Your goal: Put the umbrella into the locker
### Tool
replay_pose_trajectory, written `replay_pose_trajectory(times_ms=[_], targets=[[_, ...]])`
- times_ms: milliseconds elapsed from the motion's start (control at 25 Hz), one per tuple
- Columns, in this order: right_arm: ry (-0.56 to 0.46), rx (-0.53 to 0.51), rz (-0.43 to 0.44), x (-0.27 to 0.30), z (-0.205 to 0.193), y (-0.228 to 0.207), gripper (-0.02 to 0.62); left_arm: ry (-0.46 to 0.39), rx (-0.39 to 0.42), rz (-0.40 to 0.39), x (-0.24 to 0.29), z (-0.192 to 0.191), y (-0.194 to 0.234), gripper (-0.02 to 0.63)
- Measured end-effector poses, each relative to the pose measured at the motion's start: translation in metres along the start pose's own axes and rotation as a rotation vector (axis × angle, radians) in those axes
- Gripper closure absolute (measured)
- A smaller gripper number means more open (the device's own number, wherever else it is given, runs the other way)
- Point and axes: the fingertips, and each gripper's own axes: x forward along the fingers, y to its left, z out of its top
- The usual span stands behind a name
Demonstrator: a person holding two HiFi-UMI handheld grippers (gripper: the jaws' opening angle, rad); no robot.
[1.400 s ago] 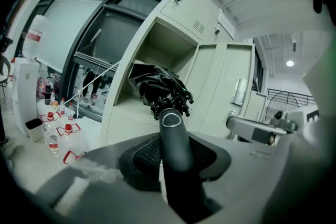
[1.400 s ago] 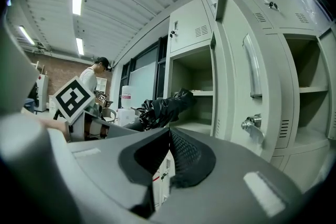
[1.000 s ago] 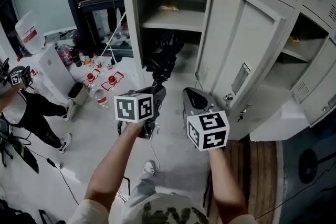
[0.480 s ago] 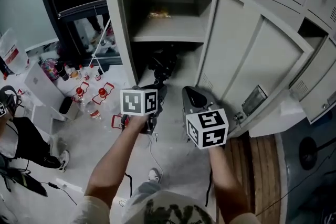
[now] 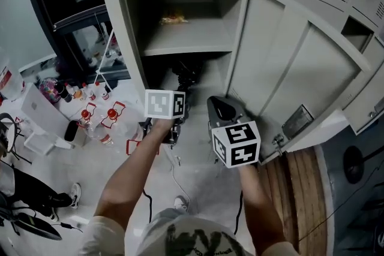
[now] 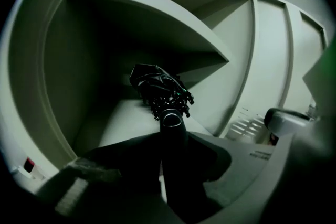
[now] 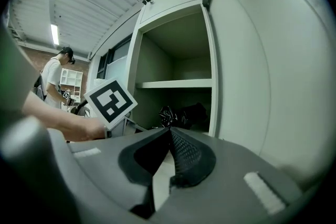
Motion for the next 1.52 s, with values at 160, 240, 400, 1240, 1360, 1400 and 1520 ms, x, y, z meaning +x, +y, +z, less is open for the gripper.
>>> replay_pose_trajectory(times_ms=[160,240,400,1240,1360,1400,1520], targets=[[0.003,0.01,-0.021,0.004,-0.005,-0.007,0.606,0.039,-0.004,0.021,0.016,0.005,0.011,0.472],[0.008,0.014,-0.026,0.006,-0.008,-0.01,0.606,0.06,-0.007,0.028,0.022,0.005,0.015,0.471],[0.011,0.012,-0.031,0.011,-0.012,-0.013,0.606,0.089,-0.011,0.04,0.033,0.004,0.02,0.469],[0.026,0.018,-0.016,0.02,-0.016,-0.014,0.606,0.06,0.078,0.111,0.033,0.009,0.033,0.449],[0.027,0.016,-0.016,0.018,-0.017,-0.015,0.606,0.054,0.087,0.113,0.034,0.009,0.033,0.446],[0.027,0.017,-0.016,0.017,-0.017,-0.016,0.606,0.051,0.09,0.108,0.036,0.008,0.033,0.442],[0.026,0.018,-0.017,0.015,-0.017,-0.018,0.606,0.038,0.095,0.106,0.039,0.008,0.034,0.421]])
